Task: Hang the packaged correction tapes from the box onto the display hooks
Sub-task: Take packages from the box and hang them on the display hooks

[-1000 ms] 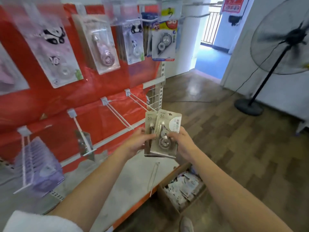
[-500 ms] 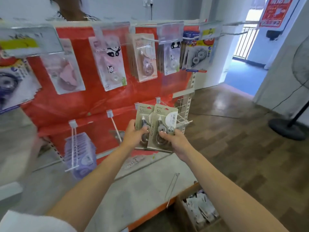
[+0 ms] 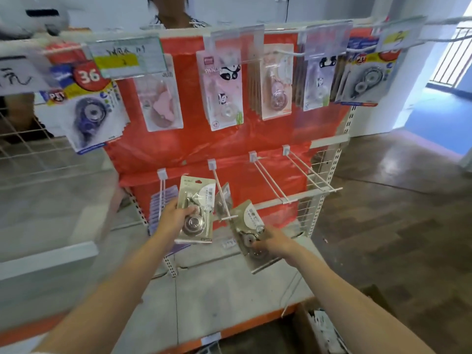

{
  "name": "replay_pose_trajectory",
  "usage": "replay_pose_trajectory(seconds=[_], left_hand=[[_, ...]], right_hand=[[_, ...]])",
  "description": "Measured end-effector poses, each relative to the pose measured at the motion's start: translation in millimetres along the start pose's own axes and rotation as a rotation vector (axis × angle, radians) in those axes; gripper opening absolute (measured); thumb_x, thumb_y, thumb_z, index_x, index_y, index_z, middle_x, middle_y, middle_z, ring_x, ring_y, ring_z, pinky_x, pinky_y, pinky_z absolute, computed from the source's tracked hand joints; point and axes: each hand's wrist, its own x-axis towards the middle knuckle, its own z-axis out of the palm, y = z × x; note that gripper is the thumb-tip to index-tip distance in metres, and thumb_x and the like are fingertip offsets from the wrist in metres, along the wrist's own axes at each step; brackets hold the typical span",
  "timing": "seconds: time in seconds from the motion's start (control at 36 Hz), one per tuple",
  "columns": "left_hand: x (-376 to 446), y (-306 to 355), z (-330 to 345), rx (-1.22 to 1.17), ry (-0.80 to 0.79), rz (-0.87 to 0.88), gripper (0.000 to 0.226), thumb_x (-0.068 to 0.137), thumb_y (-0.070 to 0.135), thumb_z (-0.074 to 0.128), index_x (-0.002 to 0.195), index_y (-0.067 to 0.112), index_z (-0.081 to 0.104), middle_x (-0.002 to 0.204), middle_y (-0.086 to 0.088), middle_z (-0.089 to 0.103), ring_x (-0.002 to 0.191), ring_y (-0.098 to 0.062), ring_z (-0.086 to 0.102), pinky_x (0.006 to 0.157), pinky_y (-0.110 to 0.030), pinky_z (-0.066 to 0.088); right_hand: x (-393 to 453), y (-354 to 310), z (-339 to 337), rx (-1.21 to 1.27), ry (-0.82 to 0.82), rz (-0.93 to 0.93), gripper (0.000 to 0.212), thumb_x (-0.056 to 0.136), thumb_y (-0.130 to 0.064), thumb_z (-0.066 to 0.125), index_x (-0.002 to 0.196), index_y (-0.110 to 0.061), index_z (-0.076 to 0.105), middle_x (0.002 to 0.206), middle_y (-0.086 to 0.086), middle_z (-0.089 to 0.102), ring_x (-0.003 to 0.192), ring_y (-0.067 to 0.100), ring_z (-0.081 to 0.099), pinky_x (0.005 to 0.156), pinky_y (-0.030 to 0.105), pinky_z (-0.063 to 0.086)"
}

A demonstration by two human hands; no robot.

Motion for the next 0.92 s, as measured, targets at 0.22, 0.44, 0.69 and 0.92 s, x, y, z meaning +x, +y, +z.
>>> replay_pose_trajectory(seconds=[0.22, 0.44, 0.69, 0.92], left_hand=[[0, 0, 10, 0.063, -0.001, -0.017, 0.02, 0.089, 0.01, 0.062, 0.108, 0.006, 0.06, 0.104, -0.012, 0.067, 0.092, -0.028, 0.064, 0.088, -0.043, 0.051], [1, -2, 12, 0.068, -0.023, -0.034, 0.016, 0.089, 0.009, 0.061, 0.105, 0.012, 0.06, 0.103, -0.01, 0.068, 0.095, -0.028, 0.065, 0.09, -0.045, 0.051], [4, -3, 7, 0.007, -0.03, -0.038, 0.015, 0.09, 0.004, 0.058, 0.101, 0.015, 0.06, 0.096, -0.008, 0.067, 0.087, -0.026, 0.064, 0.085, -0.04, 0.051], [-2, -2, 3, 0.017, -0.036, 0.002, 0.02, 0.09, 0.001, 0.056, 0.088, 0.02, 0.059, 0.091, -0.006, 0.067, 0.079, -0.02, 0.064, 0.068, -0.031, 0.05]], right_hand=[[13, 8, 11, -0.05, -0.036, 0.019, 0.041, 0.08, -0.012, 0.073, 0.119, -0.017, 0.06, 0.115, 0.005, 0.068, 0.104, 0.023, 0.064, 0.095, 0.045, 0.051], [21, 5, 14, -0.089, -0.072, 0.03, 0.042, 0.083, -0.012, 0.071, 0.123, -0.014, 0.057, 0.119, 0.008, 0.066, 0.107, 0.025, 0.062, 0.098, 0.045, 0.049], [27, 10, 24, -0.031, -0.121, 0.094, 0.042, 0.089, -0.022, 0.067, 0.124, -0.014, 0.046, 0.12, 0.009, 0.06, 0.101, 0.032, 0.064, 0.068, 0.045, 0.059], [41, 7, 29, -0.161, -0.074, 0.165, 0.037, 0.095, -0.032, 0.059, 0.11, 0.001, 0.05, 0.09, 0.02, 0.063, 0.05, 0.029, 0.064, 0.048, 0.043, 0.058]])
